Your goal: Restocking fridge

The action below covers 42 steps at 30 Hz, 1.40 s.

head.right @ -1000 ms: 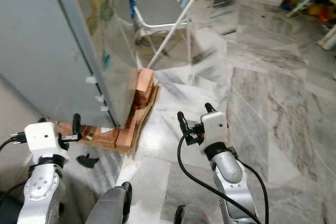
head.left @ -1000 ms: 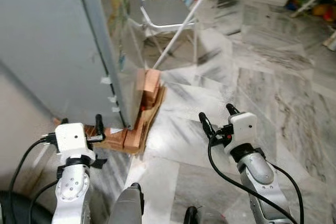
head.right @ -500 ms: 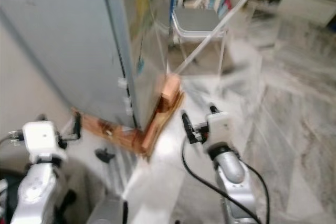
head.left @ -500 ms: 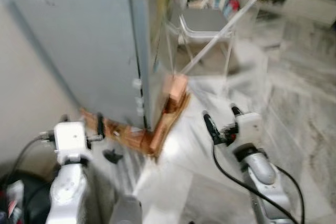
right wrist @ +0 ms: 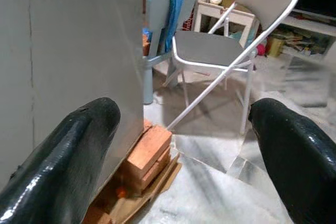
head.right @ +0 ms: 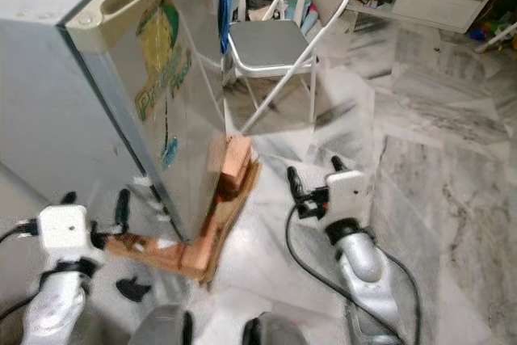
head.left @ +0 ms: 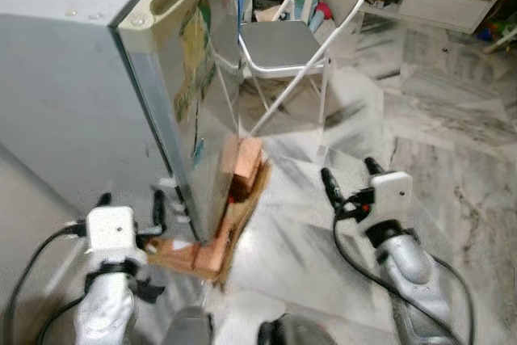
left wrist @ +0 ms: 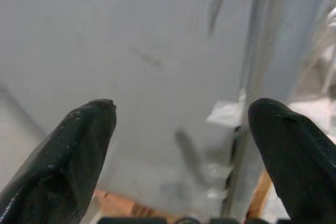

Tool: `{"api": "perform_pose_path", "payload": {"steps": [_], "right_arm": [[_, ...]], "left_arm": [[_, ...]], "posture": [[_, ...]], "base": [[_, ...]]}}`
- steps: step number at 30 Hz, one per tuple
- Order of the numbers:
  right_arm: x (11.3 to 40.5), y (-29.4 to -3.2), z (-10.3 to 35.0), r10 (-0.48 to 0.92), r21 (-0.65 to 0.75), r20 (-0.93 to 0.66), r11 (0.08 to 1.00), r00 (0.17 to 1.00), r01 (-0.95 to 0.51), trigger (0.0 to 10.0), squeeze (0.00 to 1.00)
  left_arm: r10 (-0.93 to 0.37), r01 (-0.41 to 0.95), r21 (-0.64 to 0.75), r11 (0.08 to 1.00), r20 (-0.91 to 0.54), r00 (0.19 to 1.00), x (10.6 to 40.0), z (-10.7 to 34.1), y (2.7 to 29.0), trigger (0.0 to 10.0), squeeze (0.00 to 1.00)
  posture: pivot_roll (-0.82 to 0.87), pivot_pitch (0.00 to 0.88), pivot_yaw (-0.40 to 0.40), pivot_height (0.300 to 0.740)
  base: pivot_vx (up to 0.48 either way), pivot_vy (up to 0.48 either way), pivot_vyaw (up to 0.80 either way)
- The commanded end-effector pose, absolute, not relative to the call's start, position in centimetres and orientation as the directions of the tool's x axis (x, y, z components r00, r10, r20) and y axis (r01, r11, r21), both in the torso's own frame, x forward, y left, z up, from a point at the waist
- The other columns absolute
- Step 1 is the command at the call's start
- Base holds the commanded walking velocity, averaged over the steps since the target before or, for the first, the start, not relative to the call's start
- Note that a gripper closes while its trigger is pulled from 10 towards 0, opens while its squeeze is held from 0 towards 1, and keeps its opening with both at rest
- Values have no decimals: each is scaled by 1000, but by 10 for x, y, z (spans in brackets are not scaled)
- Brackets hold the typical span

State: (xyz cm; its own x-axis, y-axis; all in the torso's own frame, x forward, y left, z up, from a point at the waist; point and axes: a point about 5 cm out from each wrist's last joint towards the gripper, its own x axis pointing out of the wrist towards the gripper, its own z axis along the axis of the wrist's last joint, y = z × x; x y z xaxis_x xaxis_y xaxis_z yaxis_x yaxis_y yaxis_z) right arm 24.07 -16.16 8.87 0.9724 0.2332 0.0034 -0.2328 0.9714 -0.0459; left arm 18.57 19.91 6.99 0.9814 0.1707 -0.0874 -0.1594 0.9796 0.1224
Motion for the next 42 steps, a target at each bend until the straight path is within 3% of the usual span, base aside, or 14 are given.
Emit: {"api": "perform_pose_path", "payload": {"steps": [1, 19, 33, 37, 42], "right_arm": [[238, -168, 86, 210, -57, -13, 976, 978, -211, 10000, 0], [240, -167, 86, 213, -90, -33, 972, 976, -216, 10000, 0], [240, -163, 85, 232, -86, -47, 968, 972, -235, 10000, 0], [240, -162, 82, 250, -91, -80, 962, 965, -257, 10000, 0], [234, -170, 61, 236, -101, -229, 959, 944, -264, 10000, 0]], "left_arm": [[167, -156, 117, 981, -89, 982, 184, 71, 198, 10000, 0], [-108, 109, 6, 994, -67, 992, 230, 86, 182, 10000, 0], [-107, 109, 75, 991, -28, 994, 271, 97, 194, 10000, 0], [-203, 205, 106, 973, -24, 979, 281, 104, 185, 10000, 0], [-297, 294, 140, 946, 4, 955, 295, 118, 172, 10000, 0]], "posture": [[114, 132, -48, 740], [99, 143, -54, 740], [94, 141, -51, 740], [92, 138, -51, 740], [88, 136, -48, 740]], "base": [[0, 0, 0], [0, 0, -269], [0, 0, 0], [0, 0, 0], [0, 0, 0]]}}
